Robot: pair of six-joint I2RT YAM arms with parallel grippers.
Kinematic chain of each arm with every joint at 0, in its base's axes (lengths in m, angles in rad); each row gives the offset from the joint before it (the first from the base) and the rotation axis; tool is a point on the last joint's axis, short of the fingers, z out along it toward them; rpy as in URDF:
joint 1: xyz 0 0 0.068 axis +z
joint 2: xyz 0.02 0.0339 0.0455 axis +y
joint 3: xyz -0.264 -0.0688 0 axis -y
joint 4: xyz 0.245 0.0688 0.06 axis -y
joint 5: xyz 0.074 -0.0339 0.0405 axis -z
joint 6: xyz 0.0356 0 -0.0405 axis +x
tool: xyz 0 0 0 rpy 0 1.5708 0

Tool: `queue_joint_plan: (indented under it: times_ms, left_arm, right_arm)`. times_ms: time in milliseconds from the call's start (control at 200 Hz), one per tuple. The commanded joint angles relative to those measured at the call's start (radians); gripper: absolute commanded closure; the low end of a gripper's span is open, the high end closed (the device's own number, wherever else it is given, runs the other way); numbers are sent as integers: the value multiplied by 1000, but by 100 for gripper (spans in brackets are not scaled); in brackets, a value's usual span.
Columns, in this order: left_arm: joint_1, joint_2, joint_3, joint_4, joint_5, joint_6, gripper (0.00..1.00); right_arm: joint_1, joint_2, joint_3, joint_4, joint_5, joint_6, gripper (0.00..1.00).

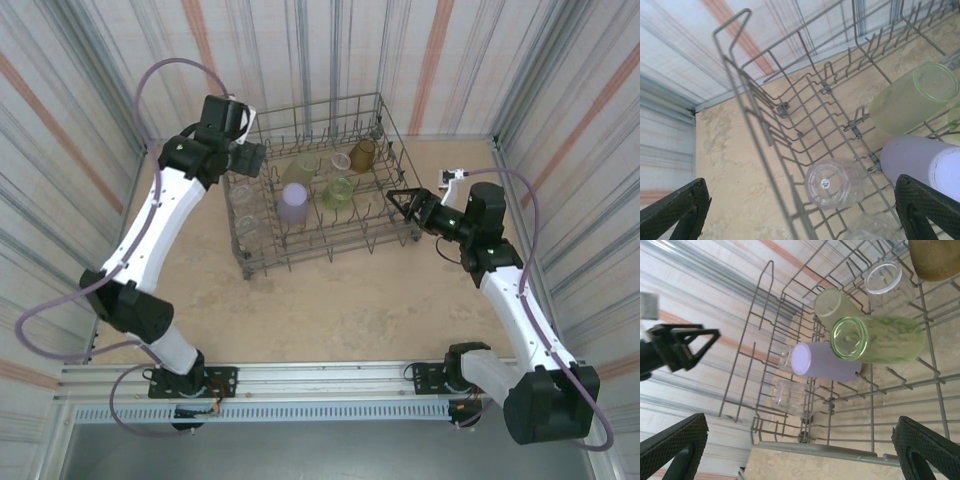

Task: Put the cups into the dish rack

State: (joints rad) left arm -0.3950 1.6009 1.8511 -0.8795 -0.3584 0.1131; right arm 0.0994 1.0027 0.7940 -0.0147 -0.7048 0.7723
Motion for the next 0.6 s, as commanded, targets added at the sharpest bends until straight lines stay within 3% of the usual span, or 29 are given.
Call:
queue_joint_plan:
  times_ms: [0,255,596]
  left_arm:
    - [-6,-84,-33,-82,-47,-77,1]
    - [10,-200,-134,-162,-126,-137,1]
    - [96,-310,-243,-265,-98,-268,1]
  right_arm:
    - [10,-56,-9,-50,28,-34,1]
    - [12,-136,-19,-121,66,-55,1]
    - [12,-179,-29,-205,77,-94,1]
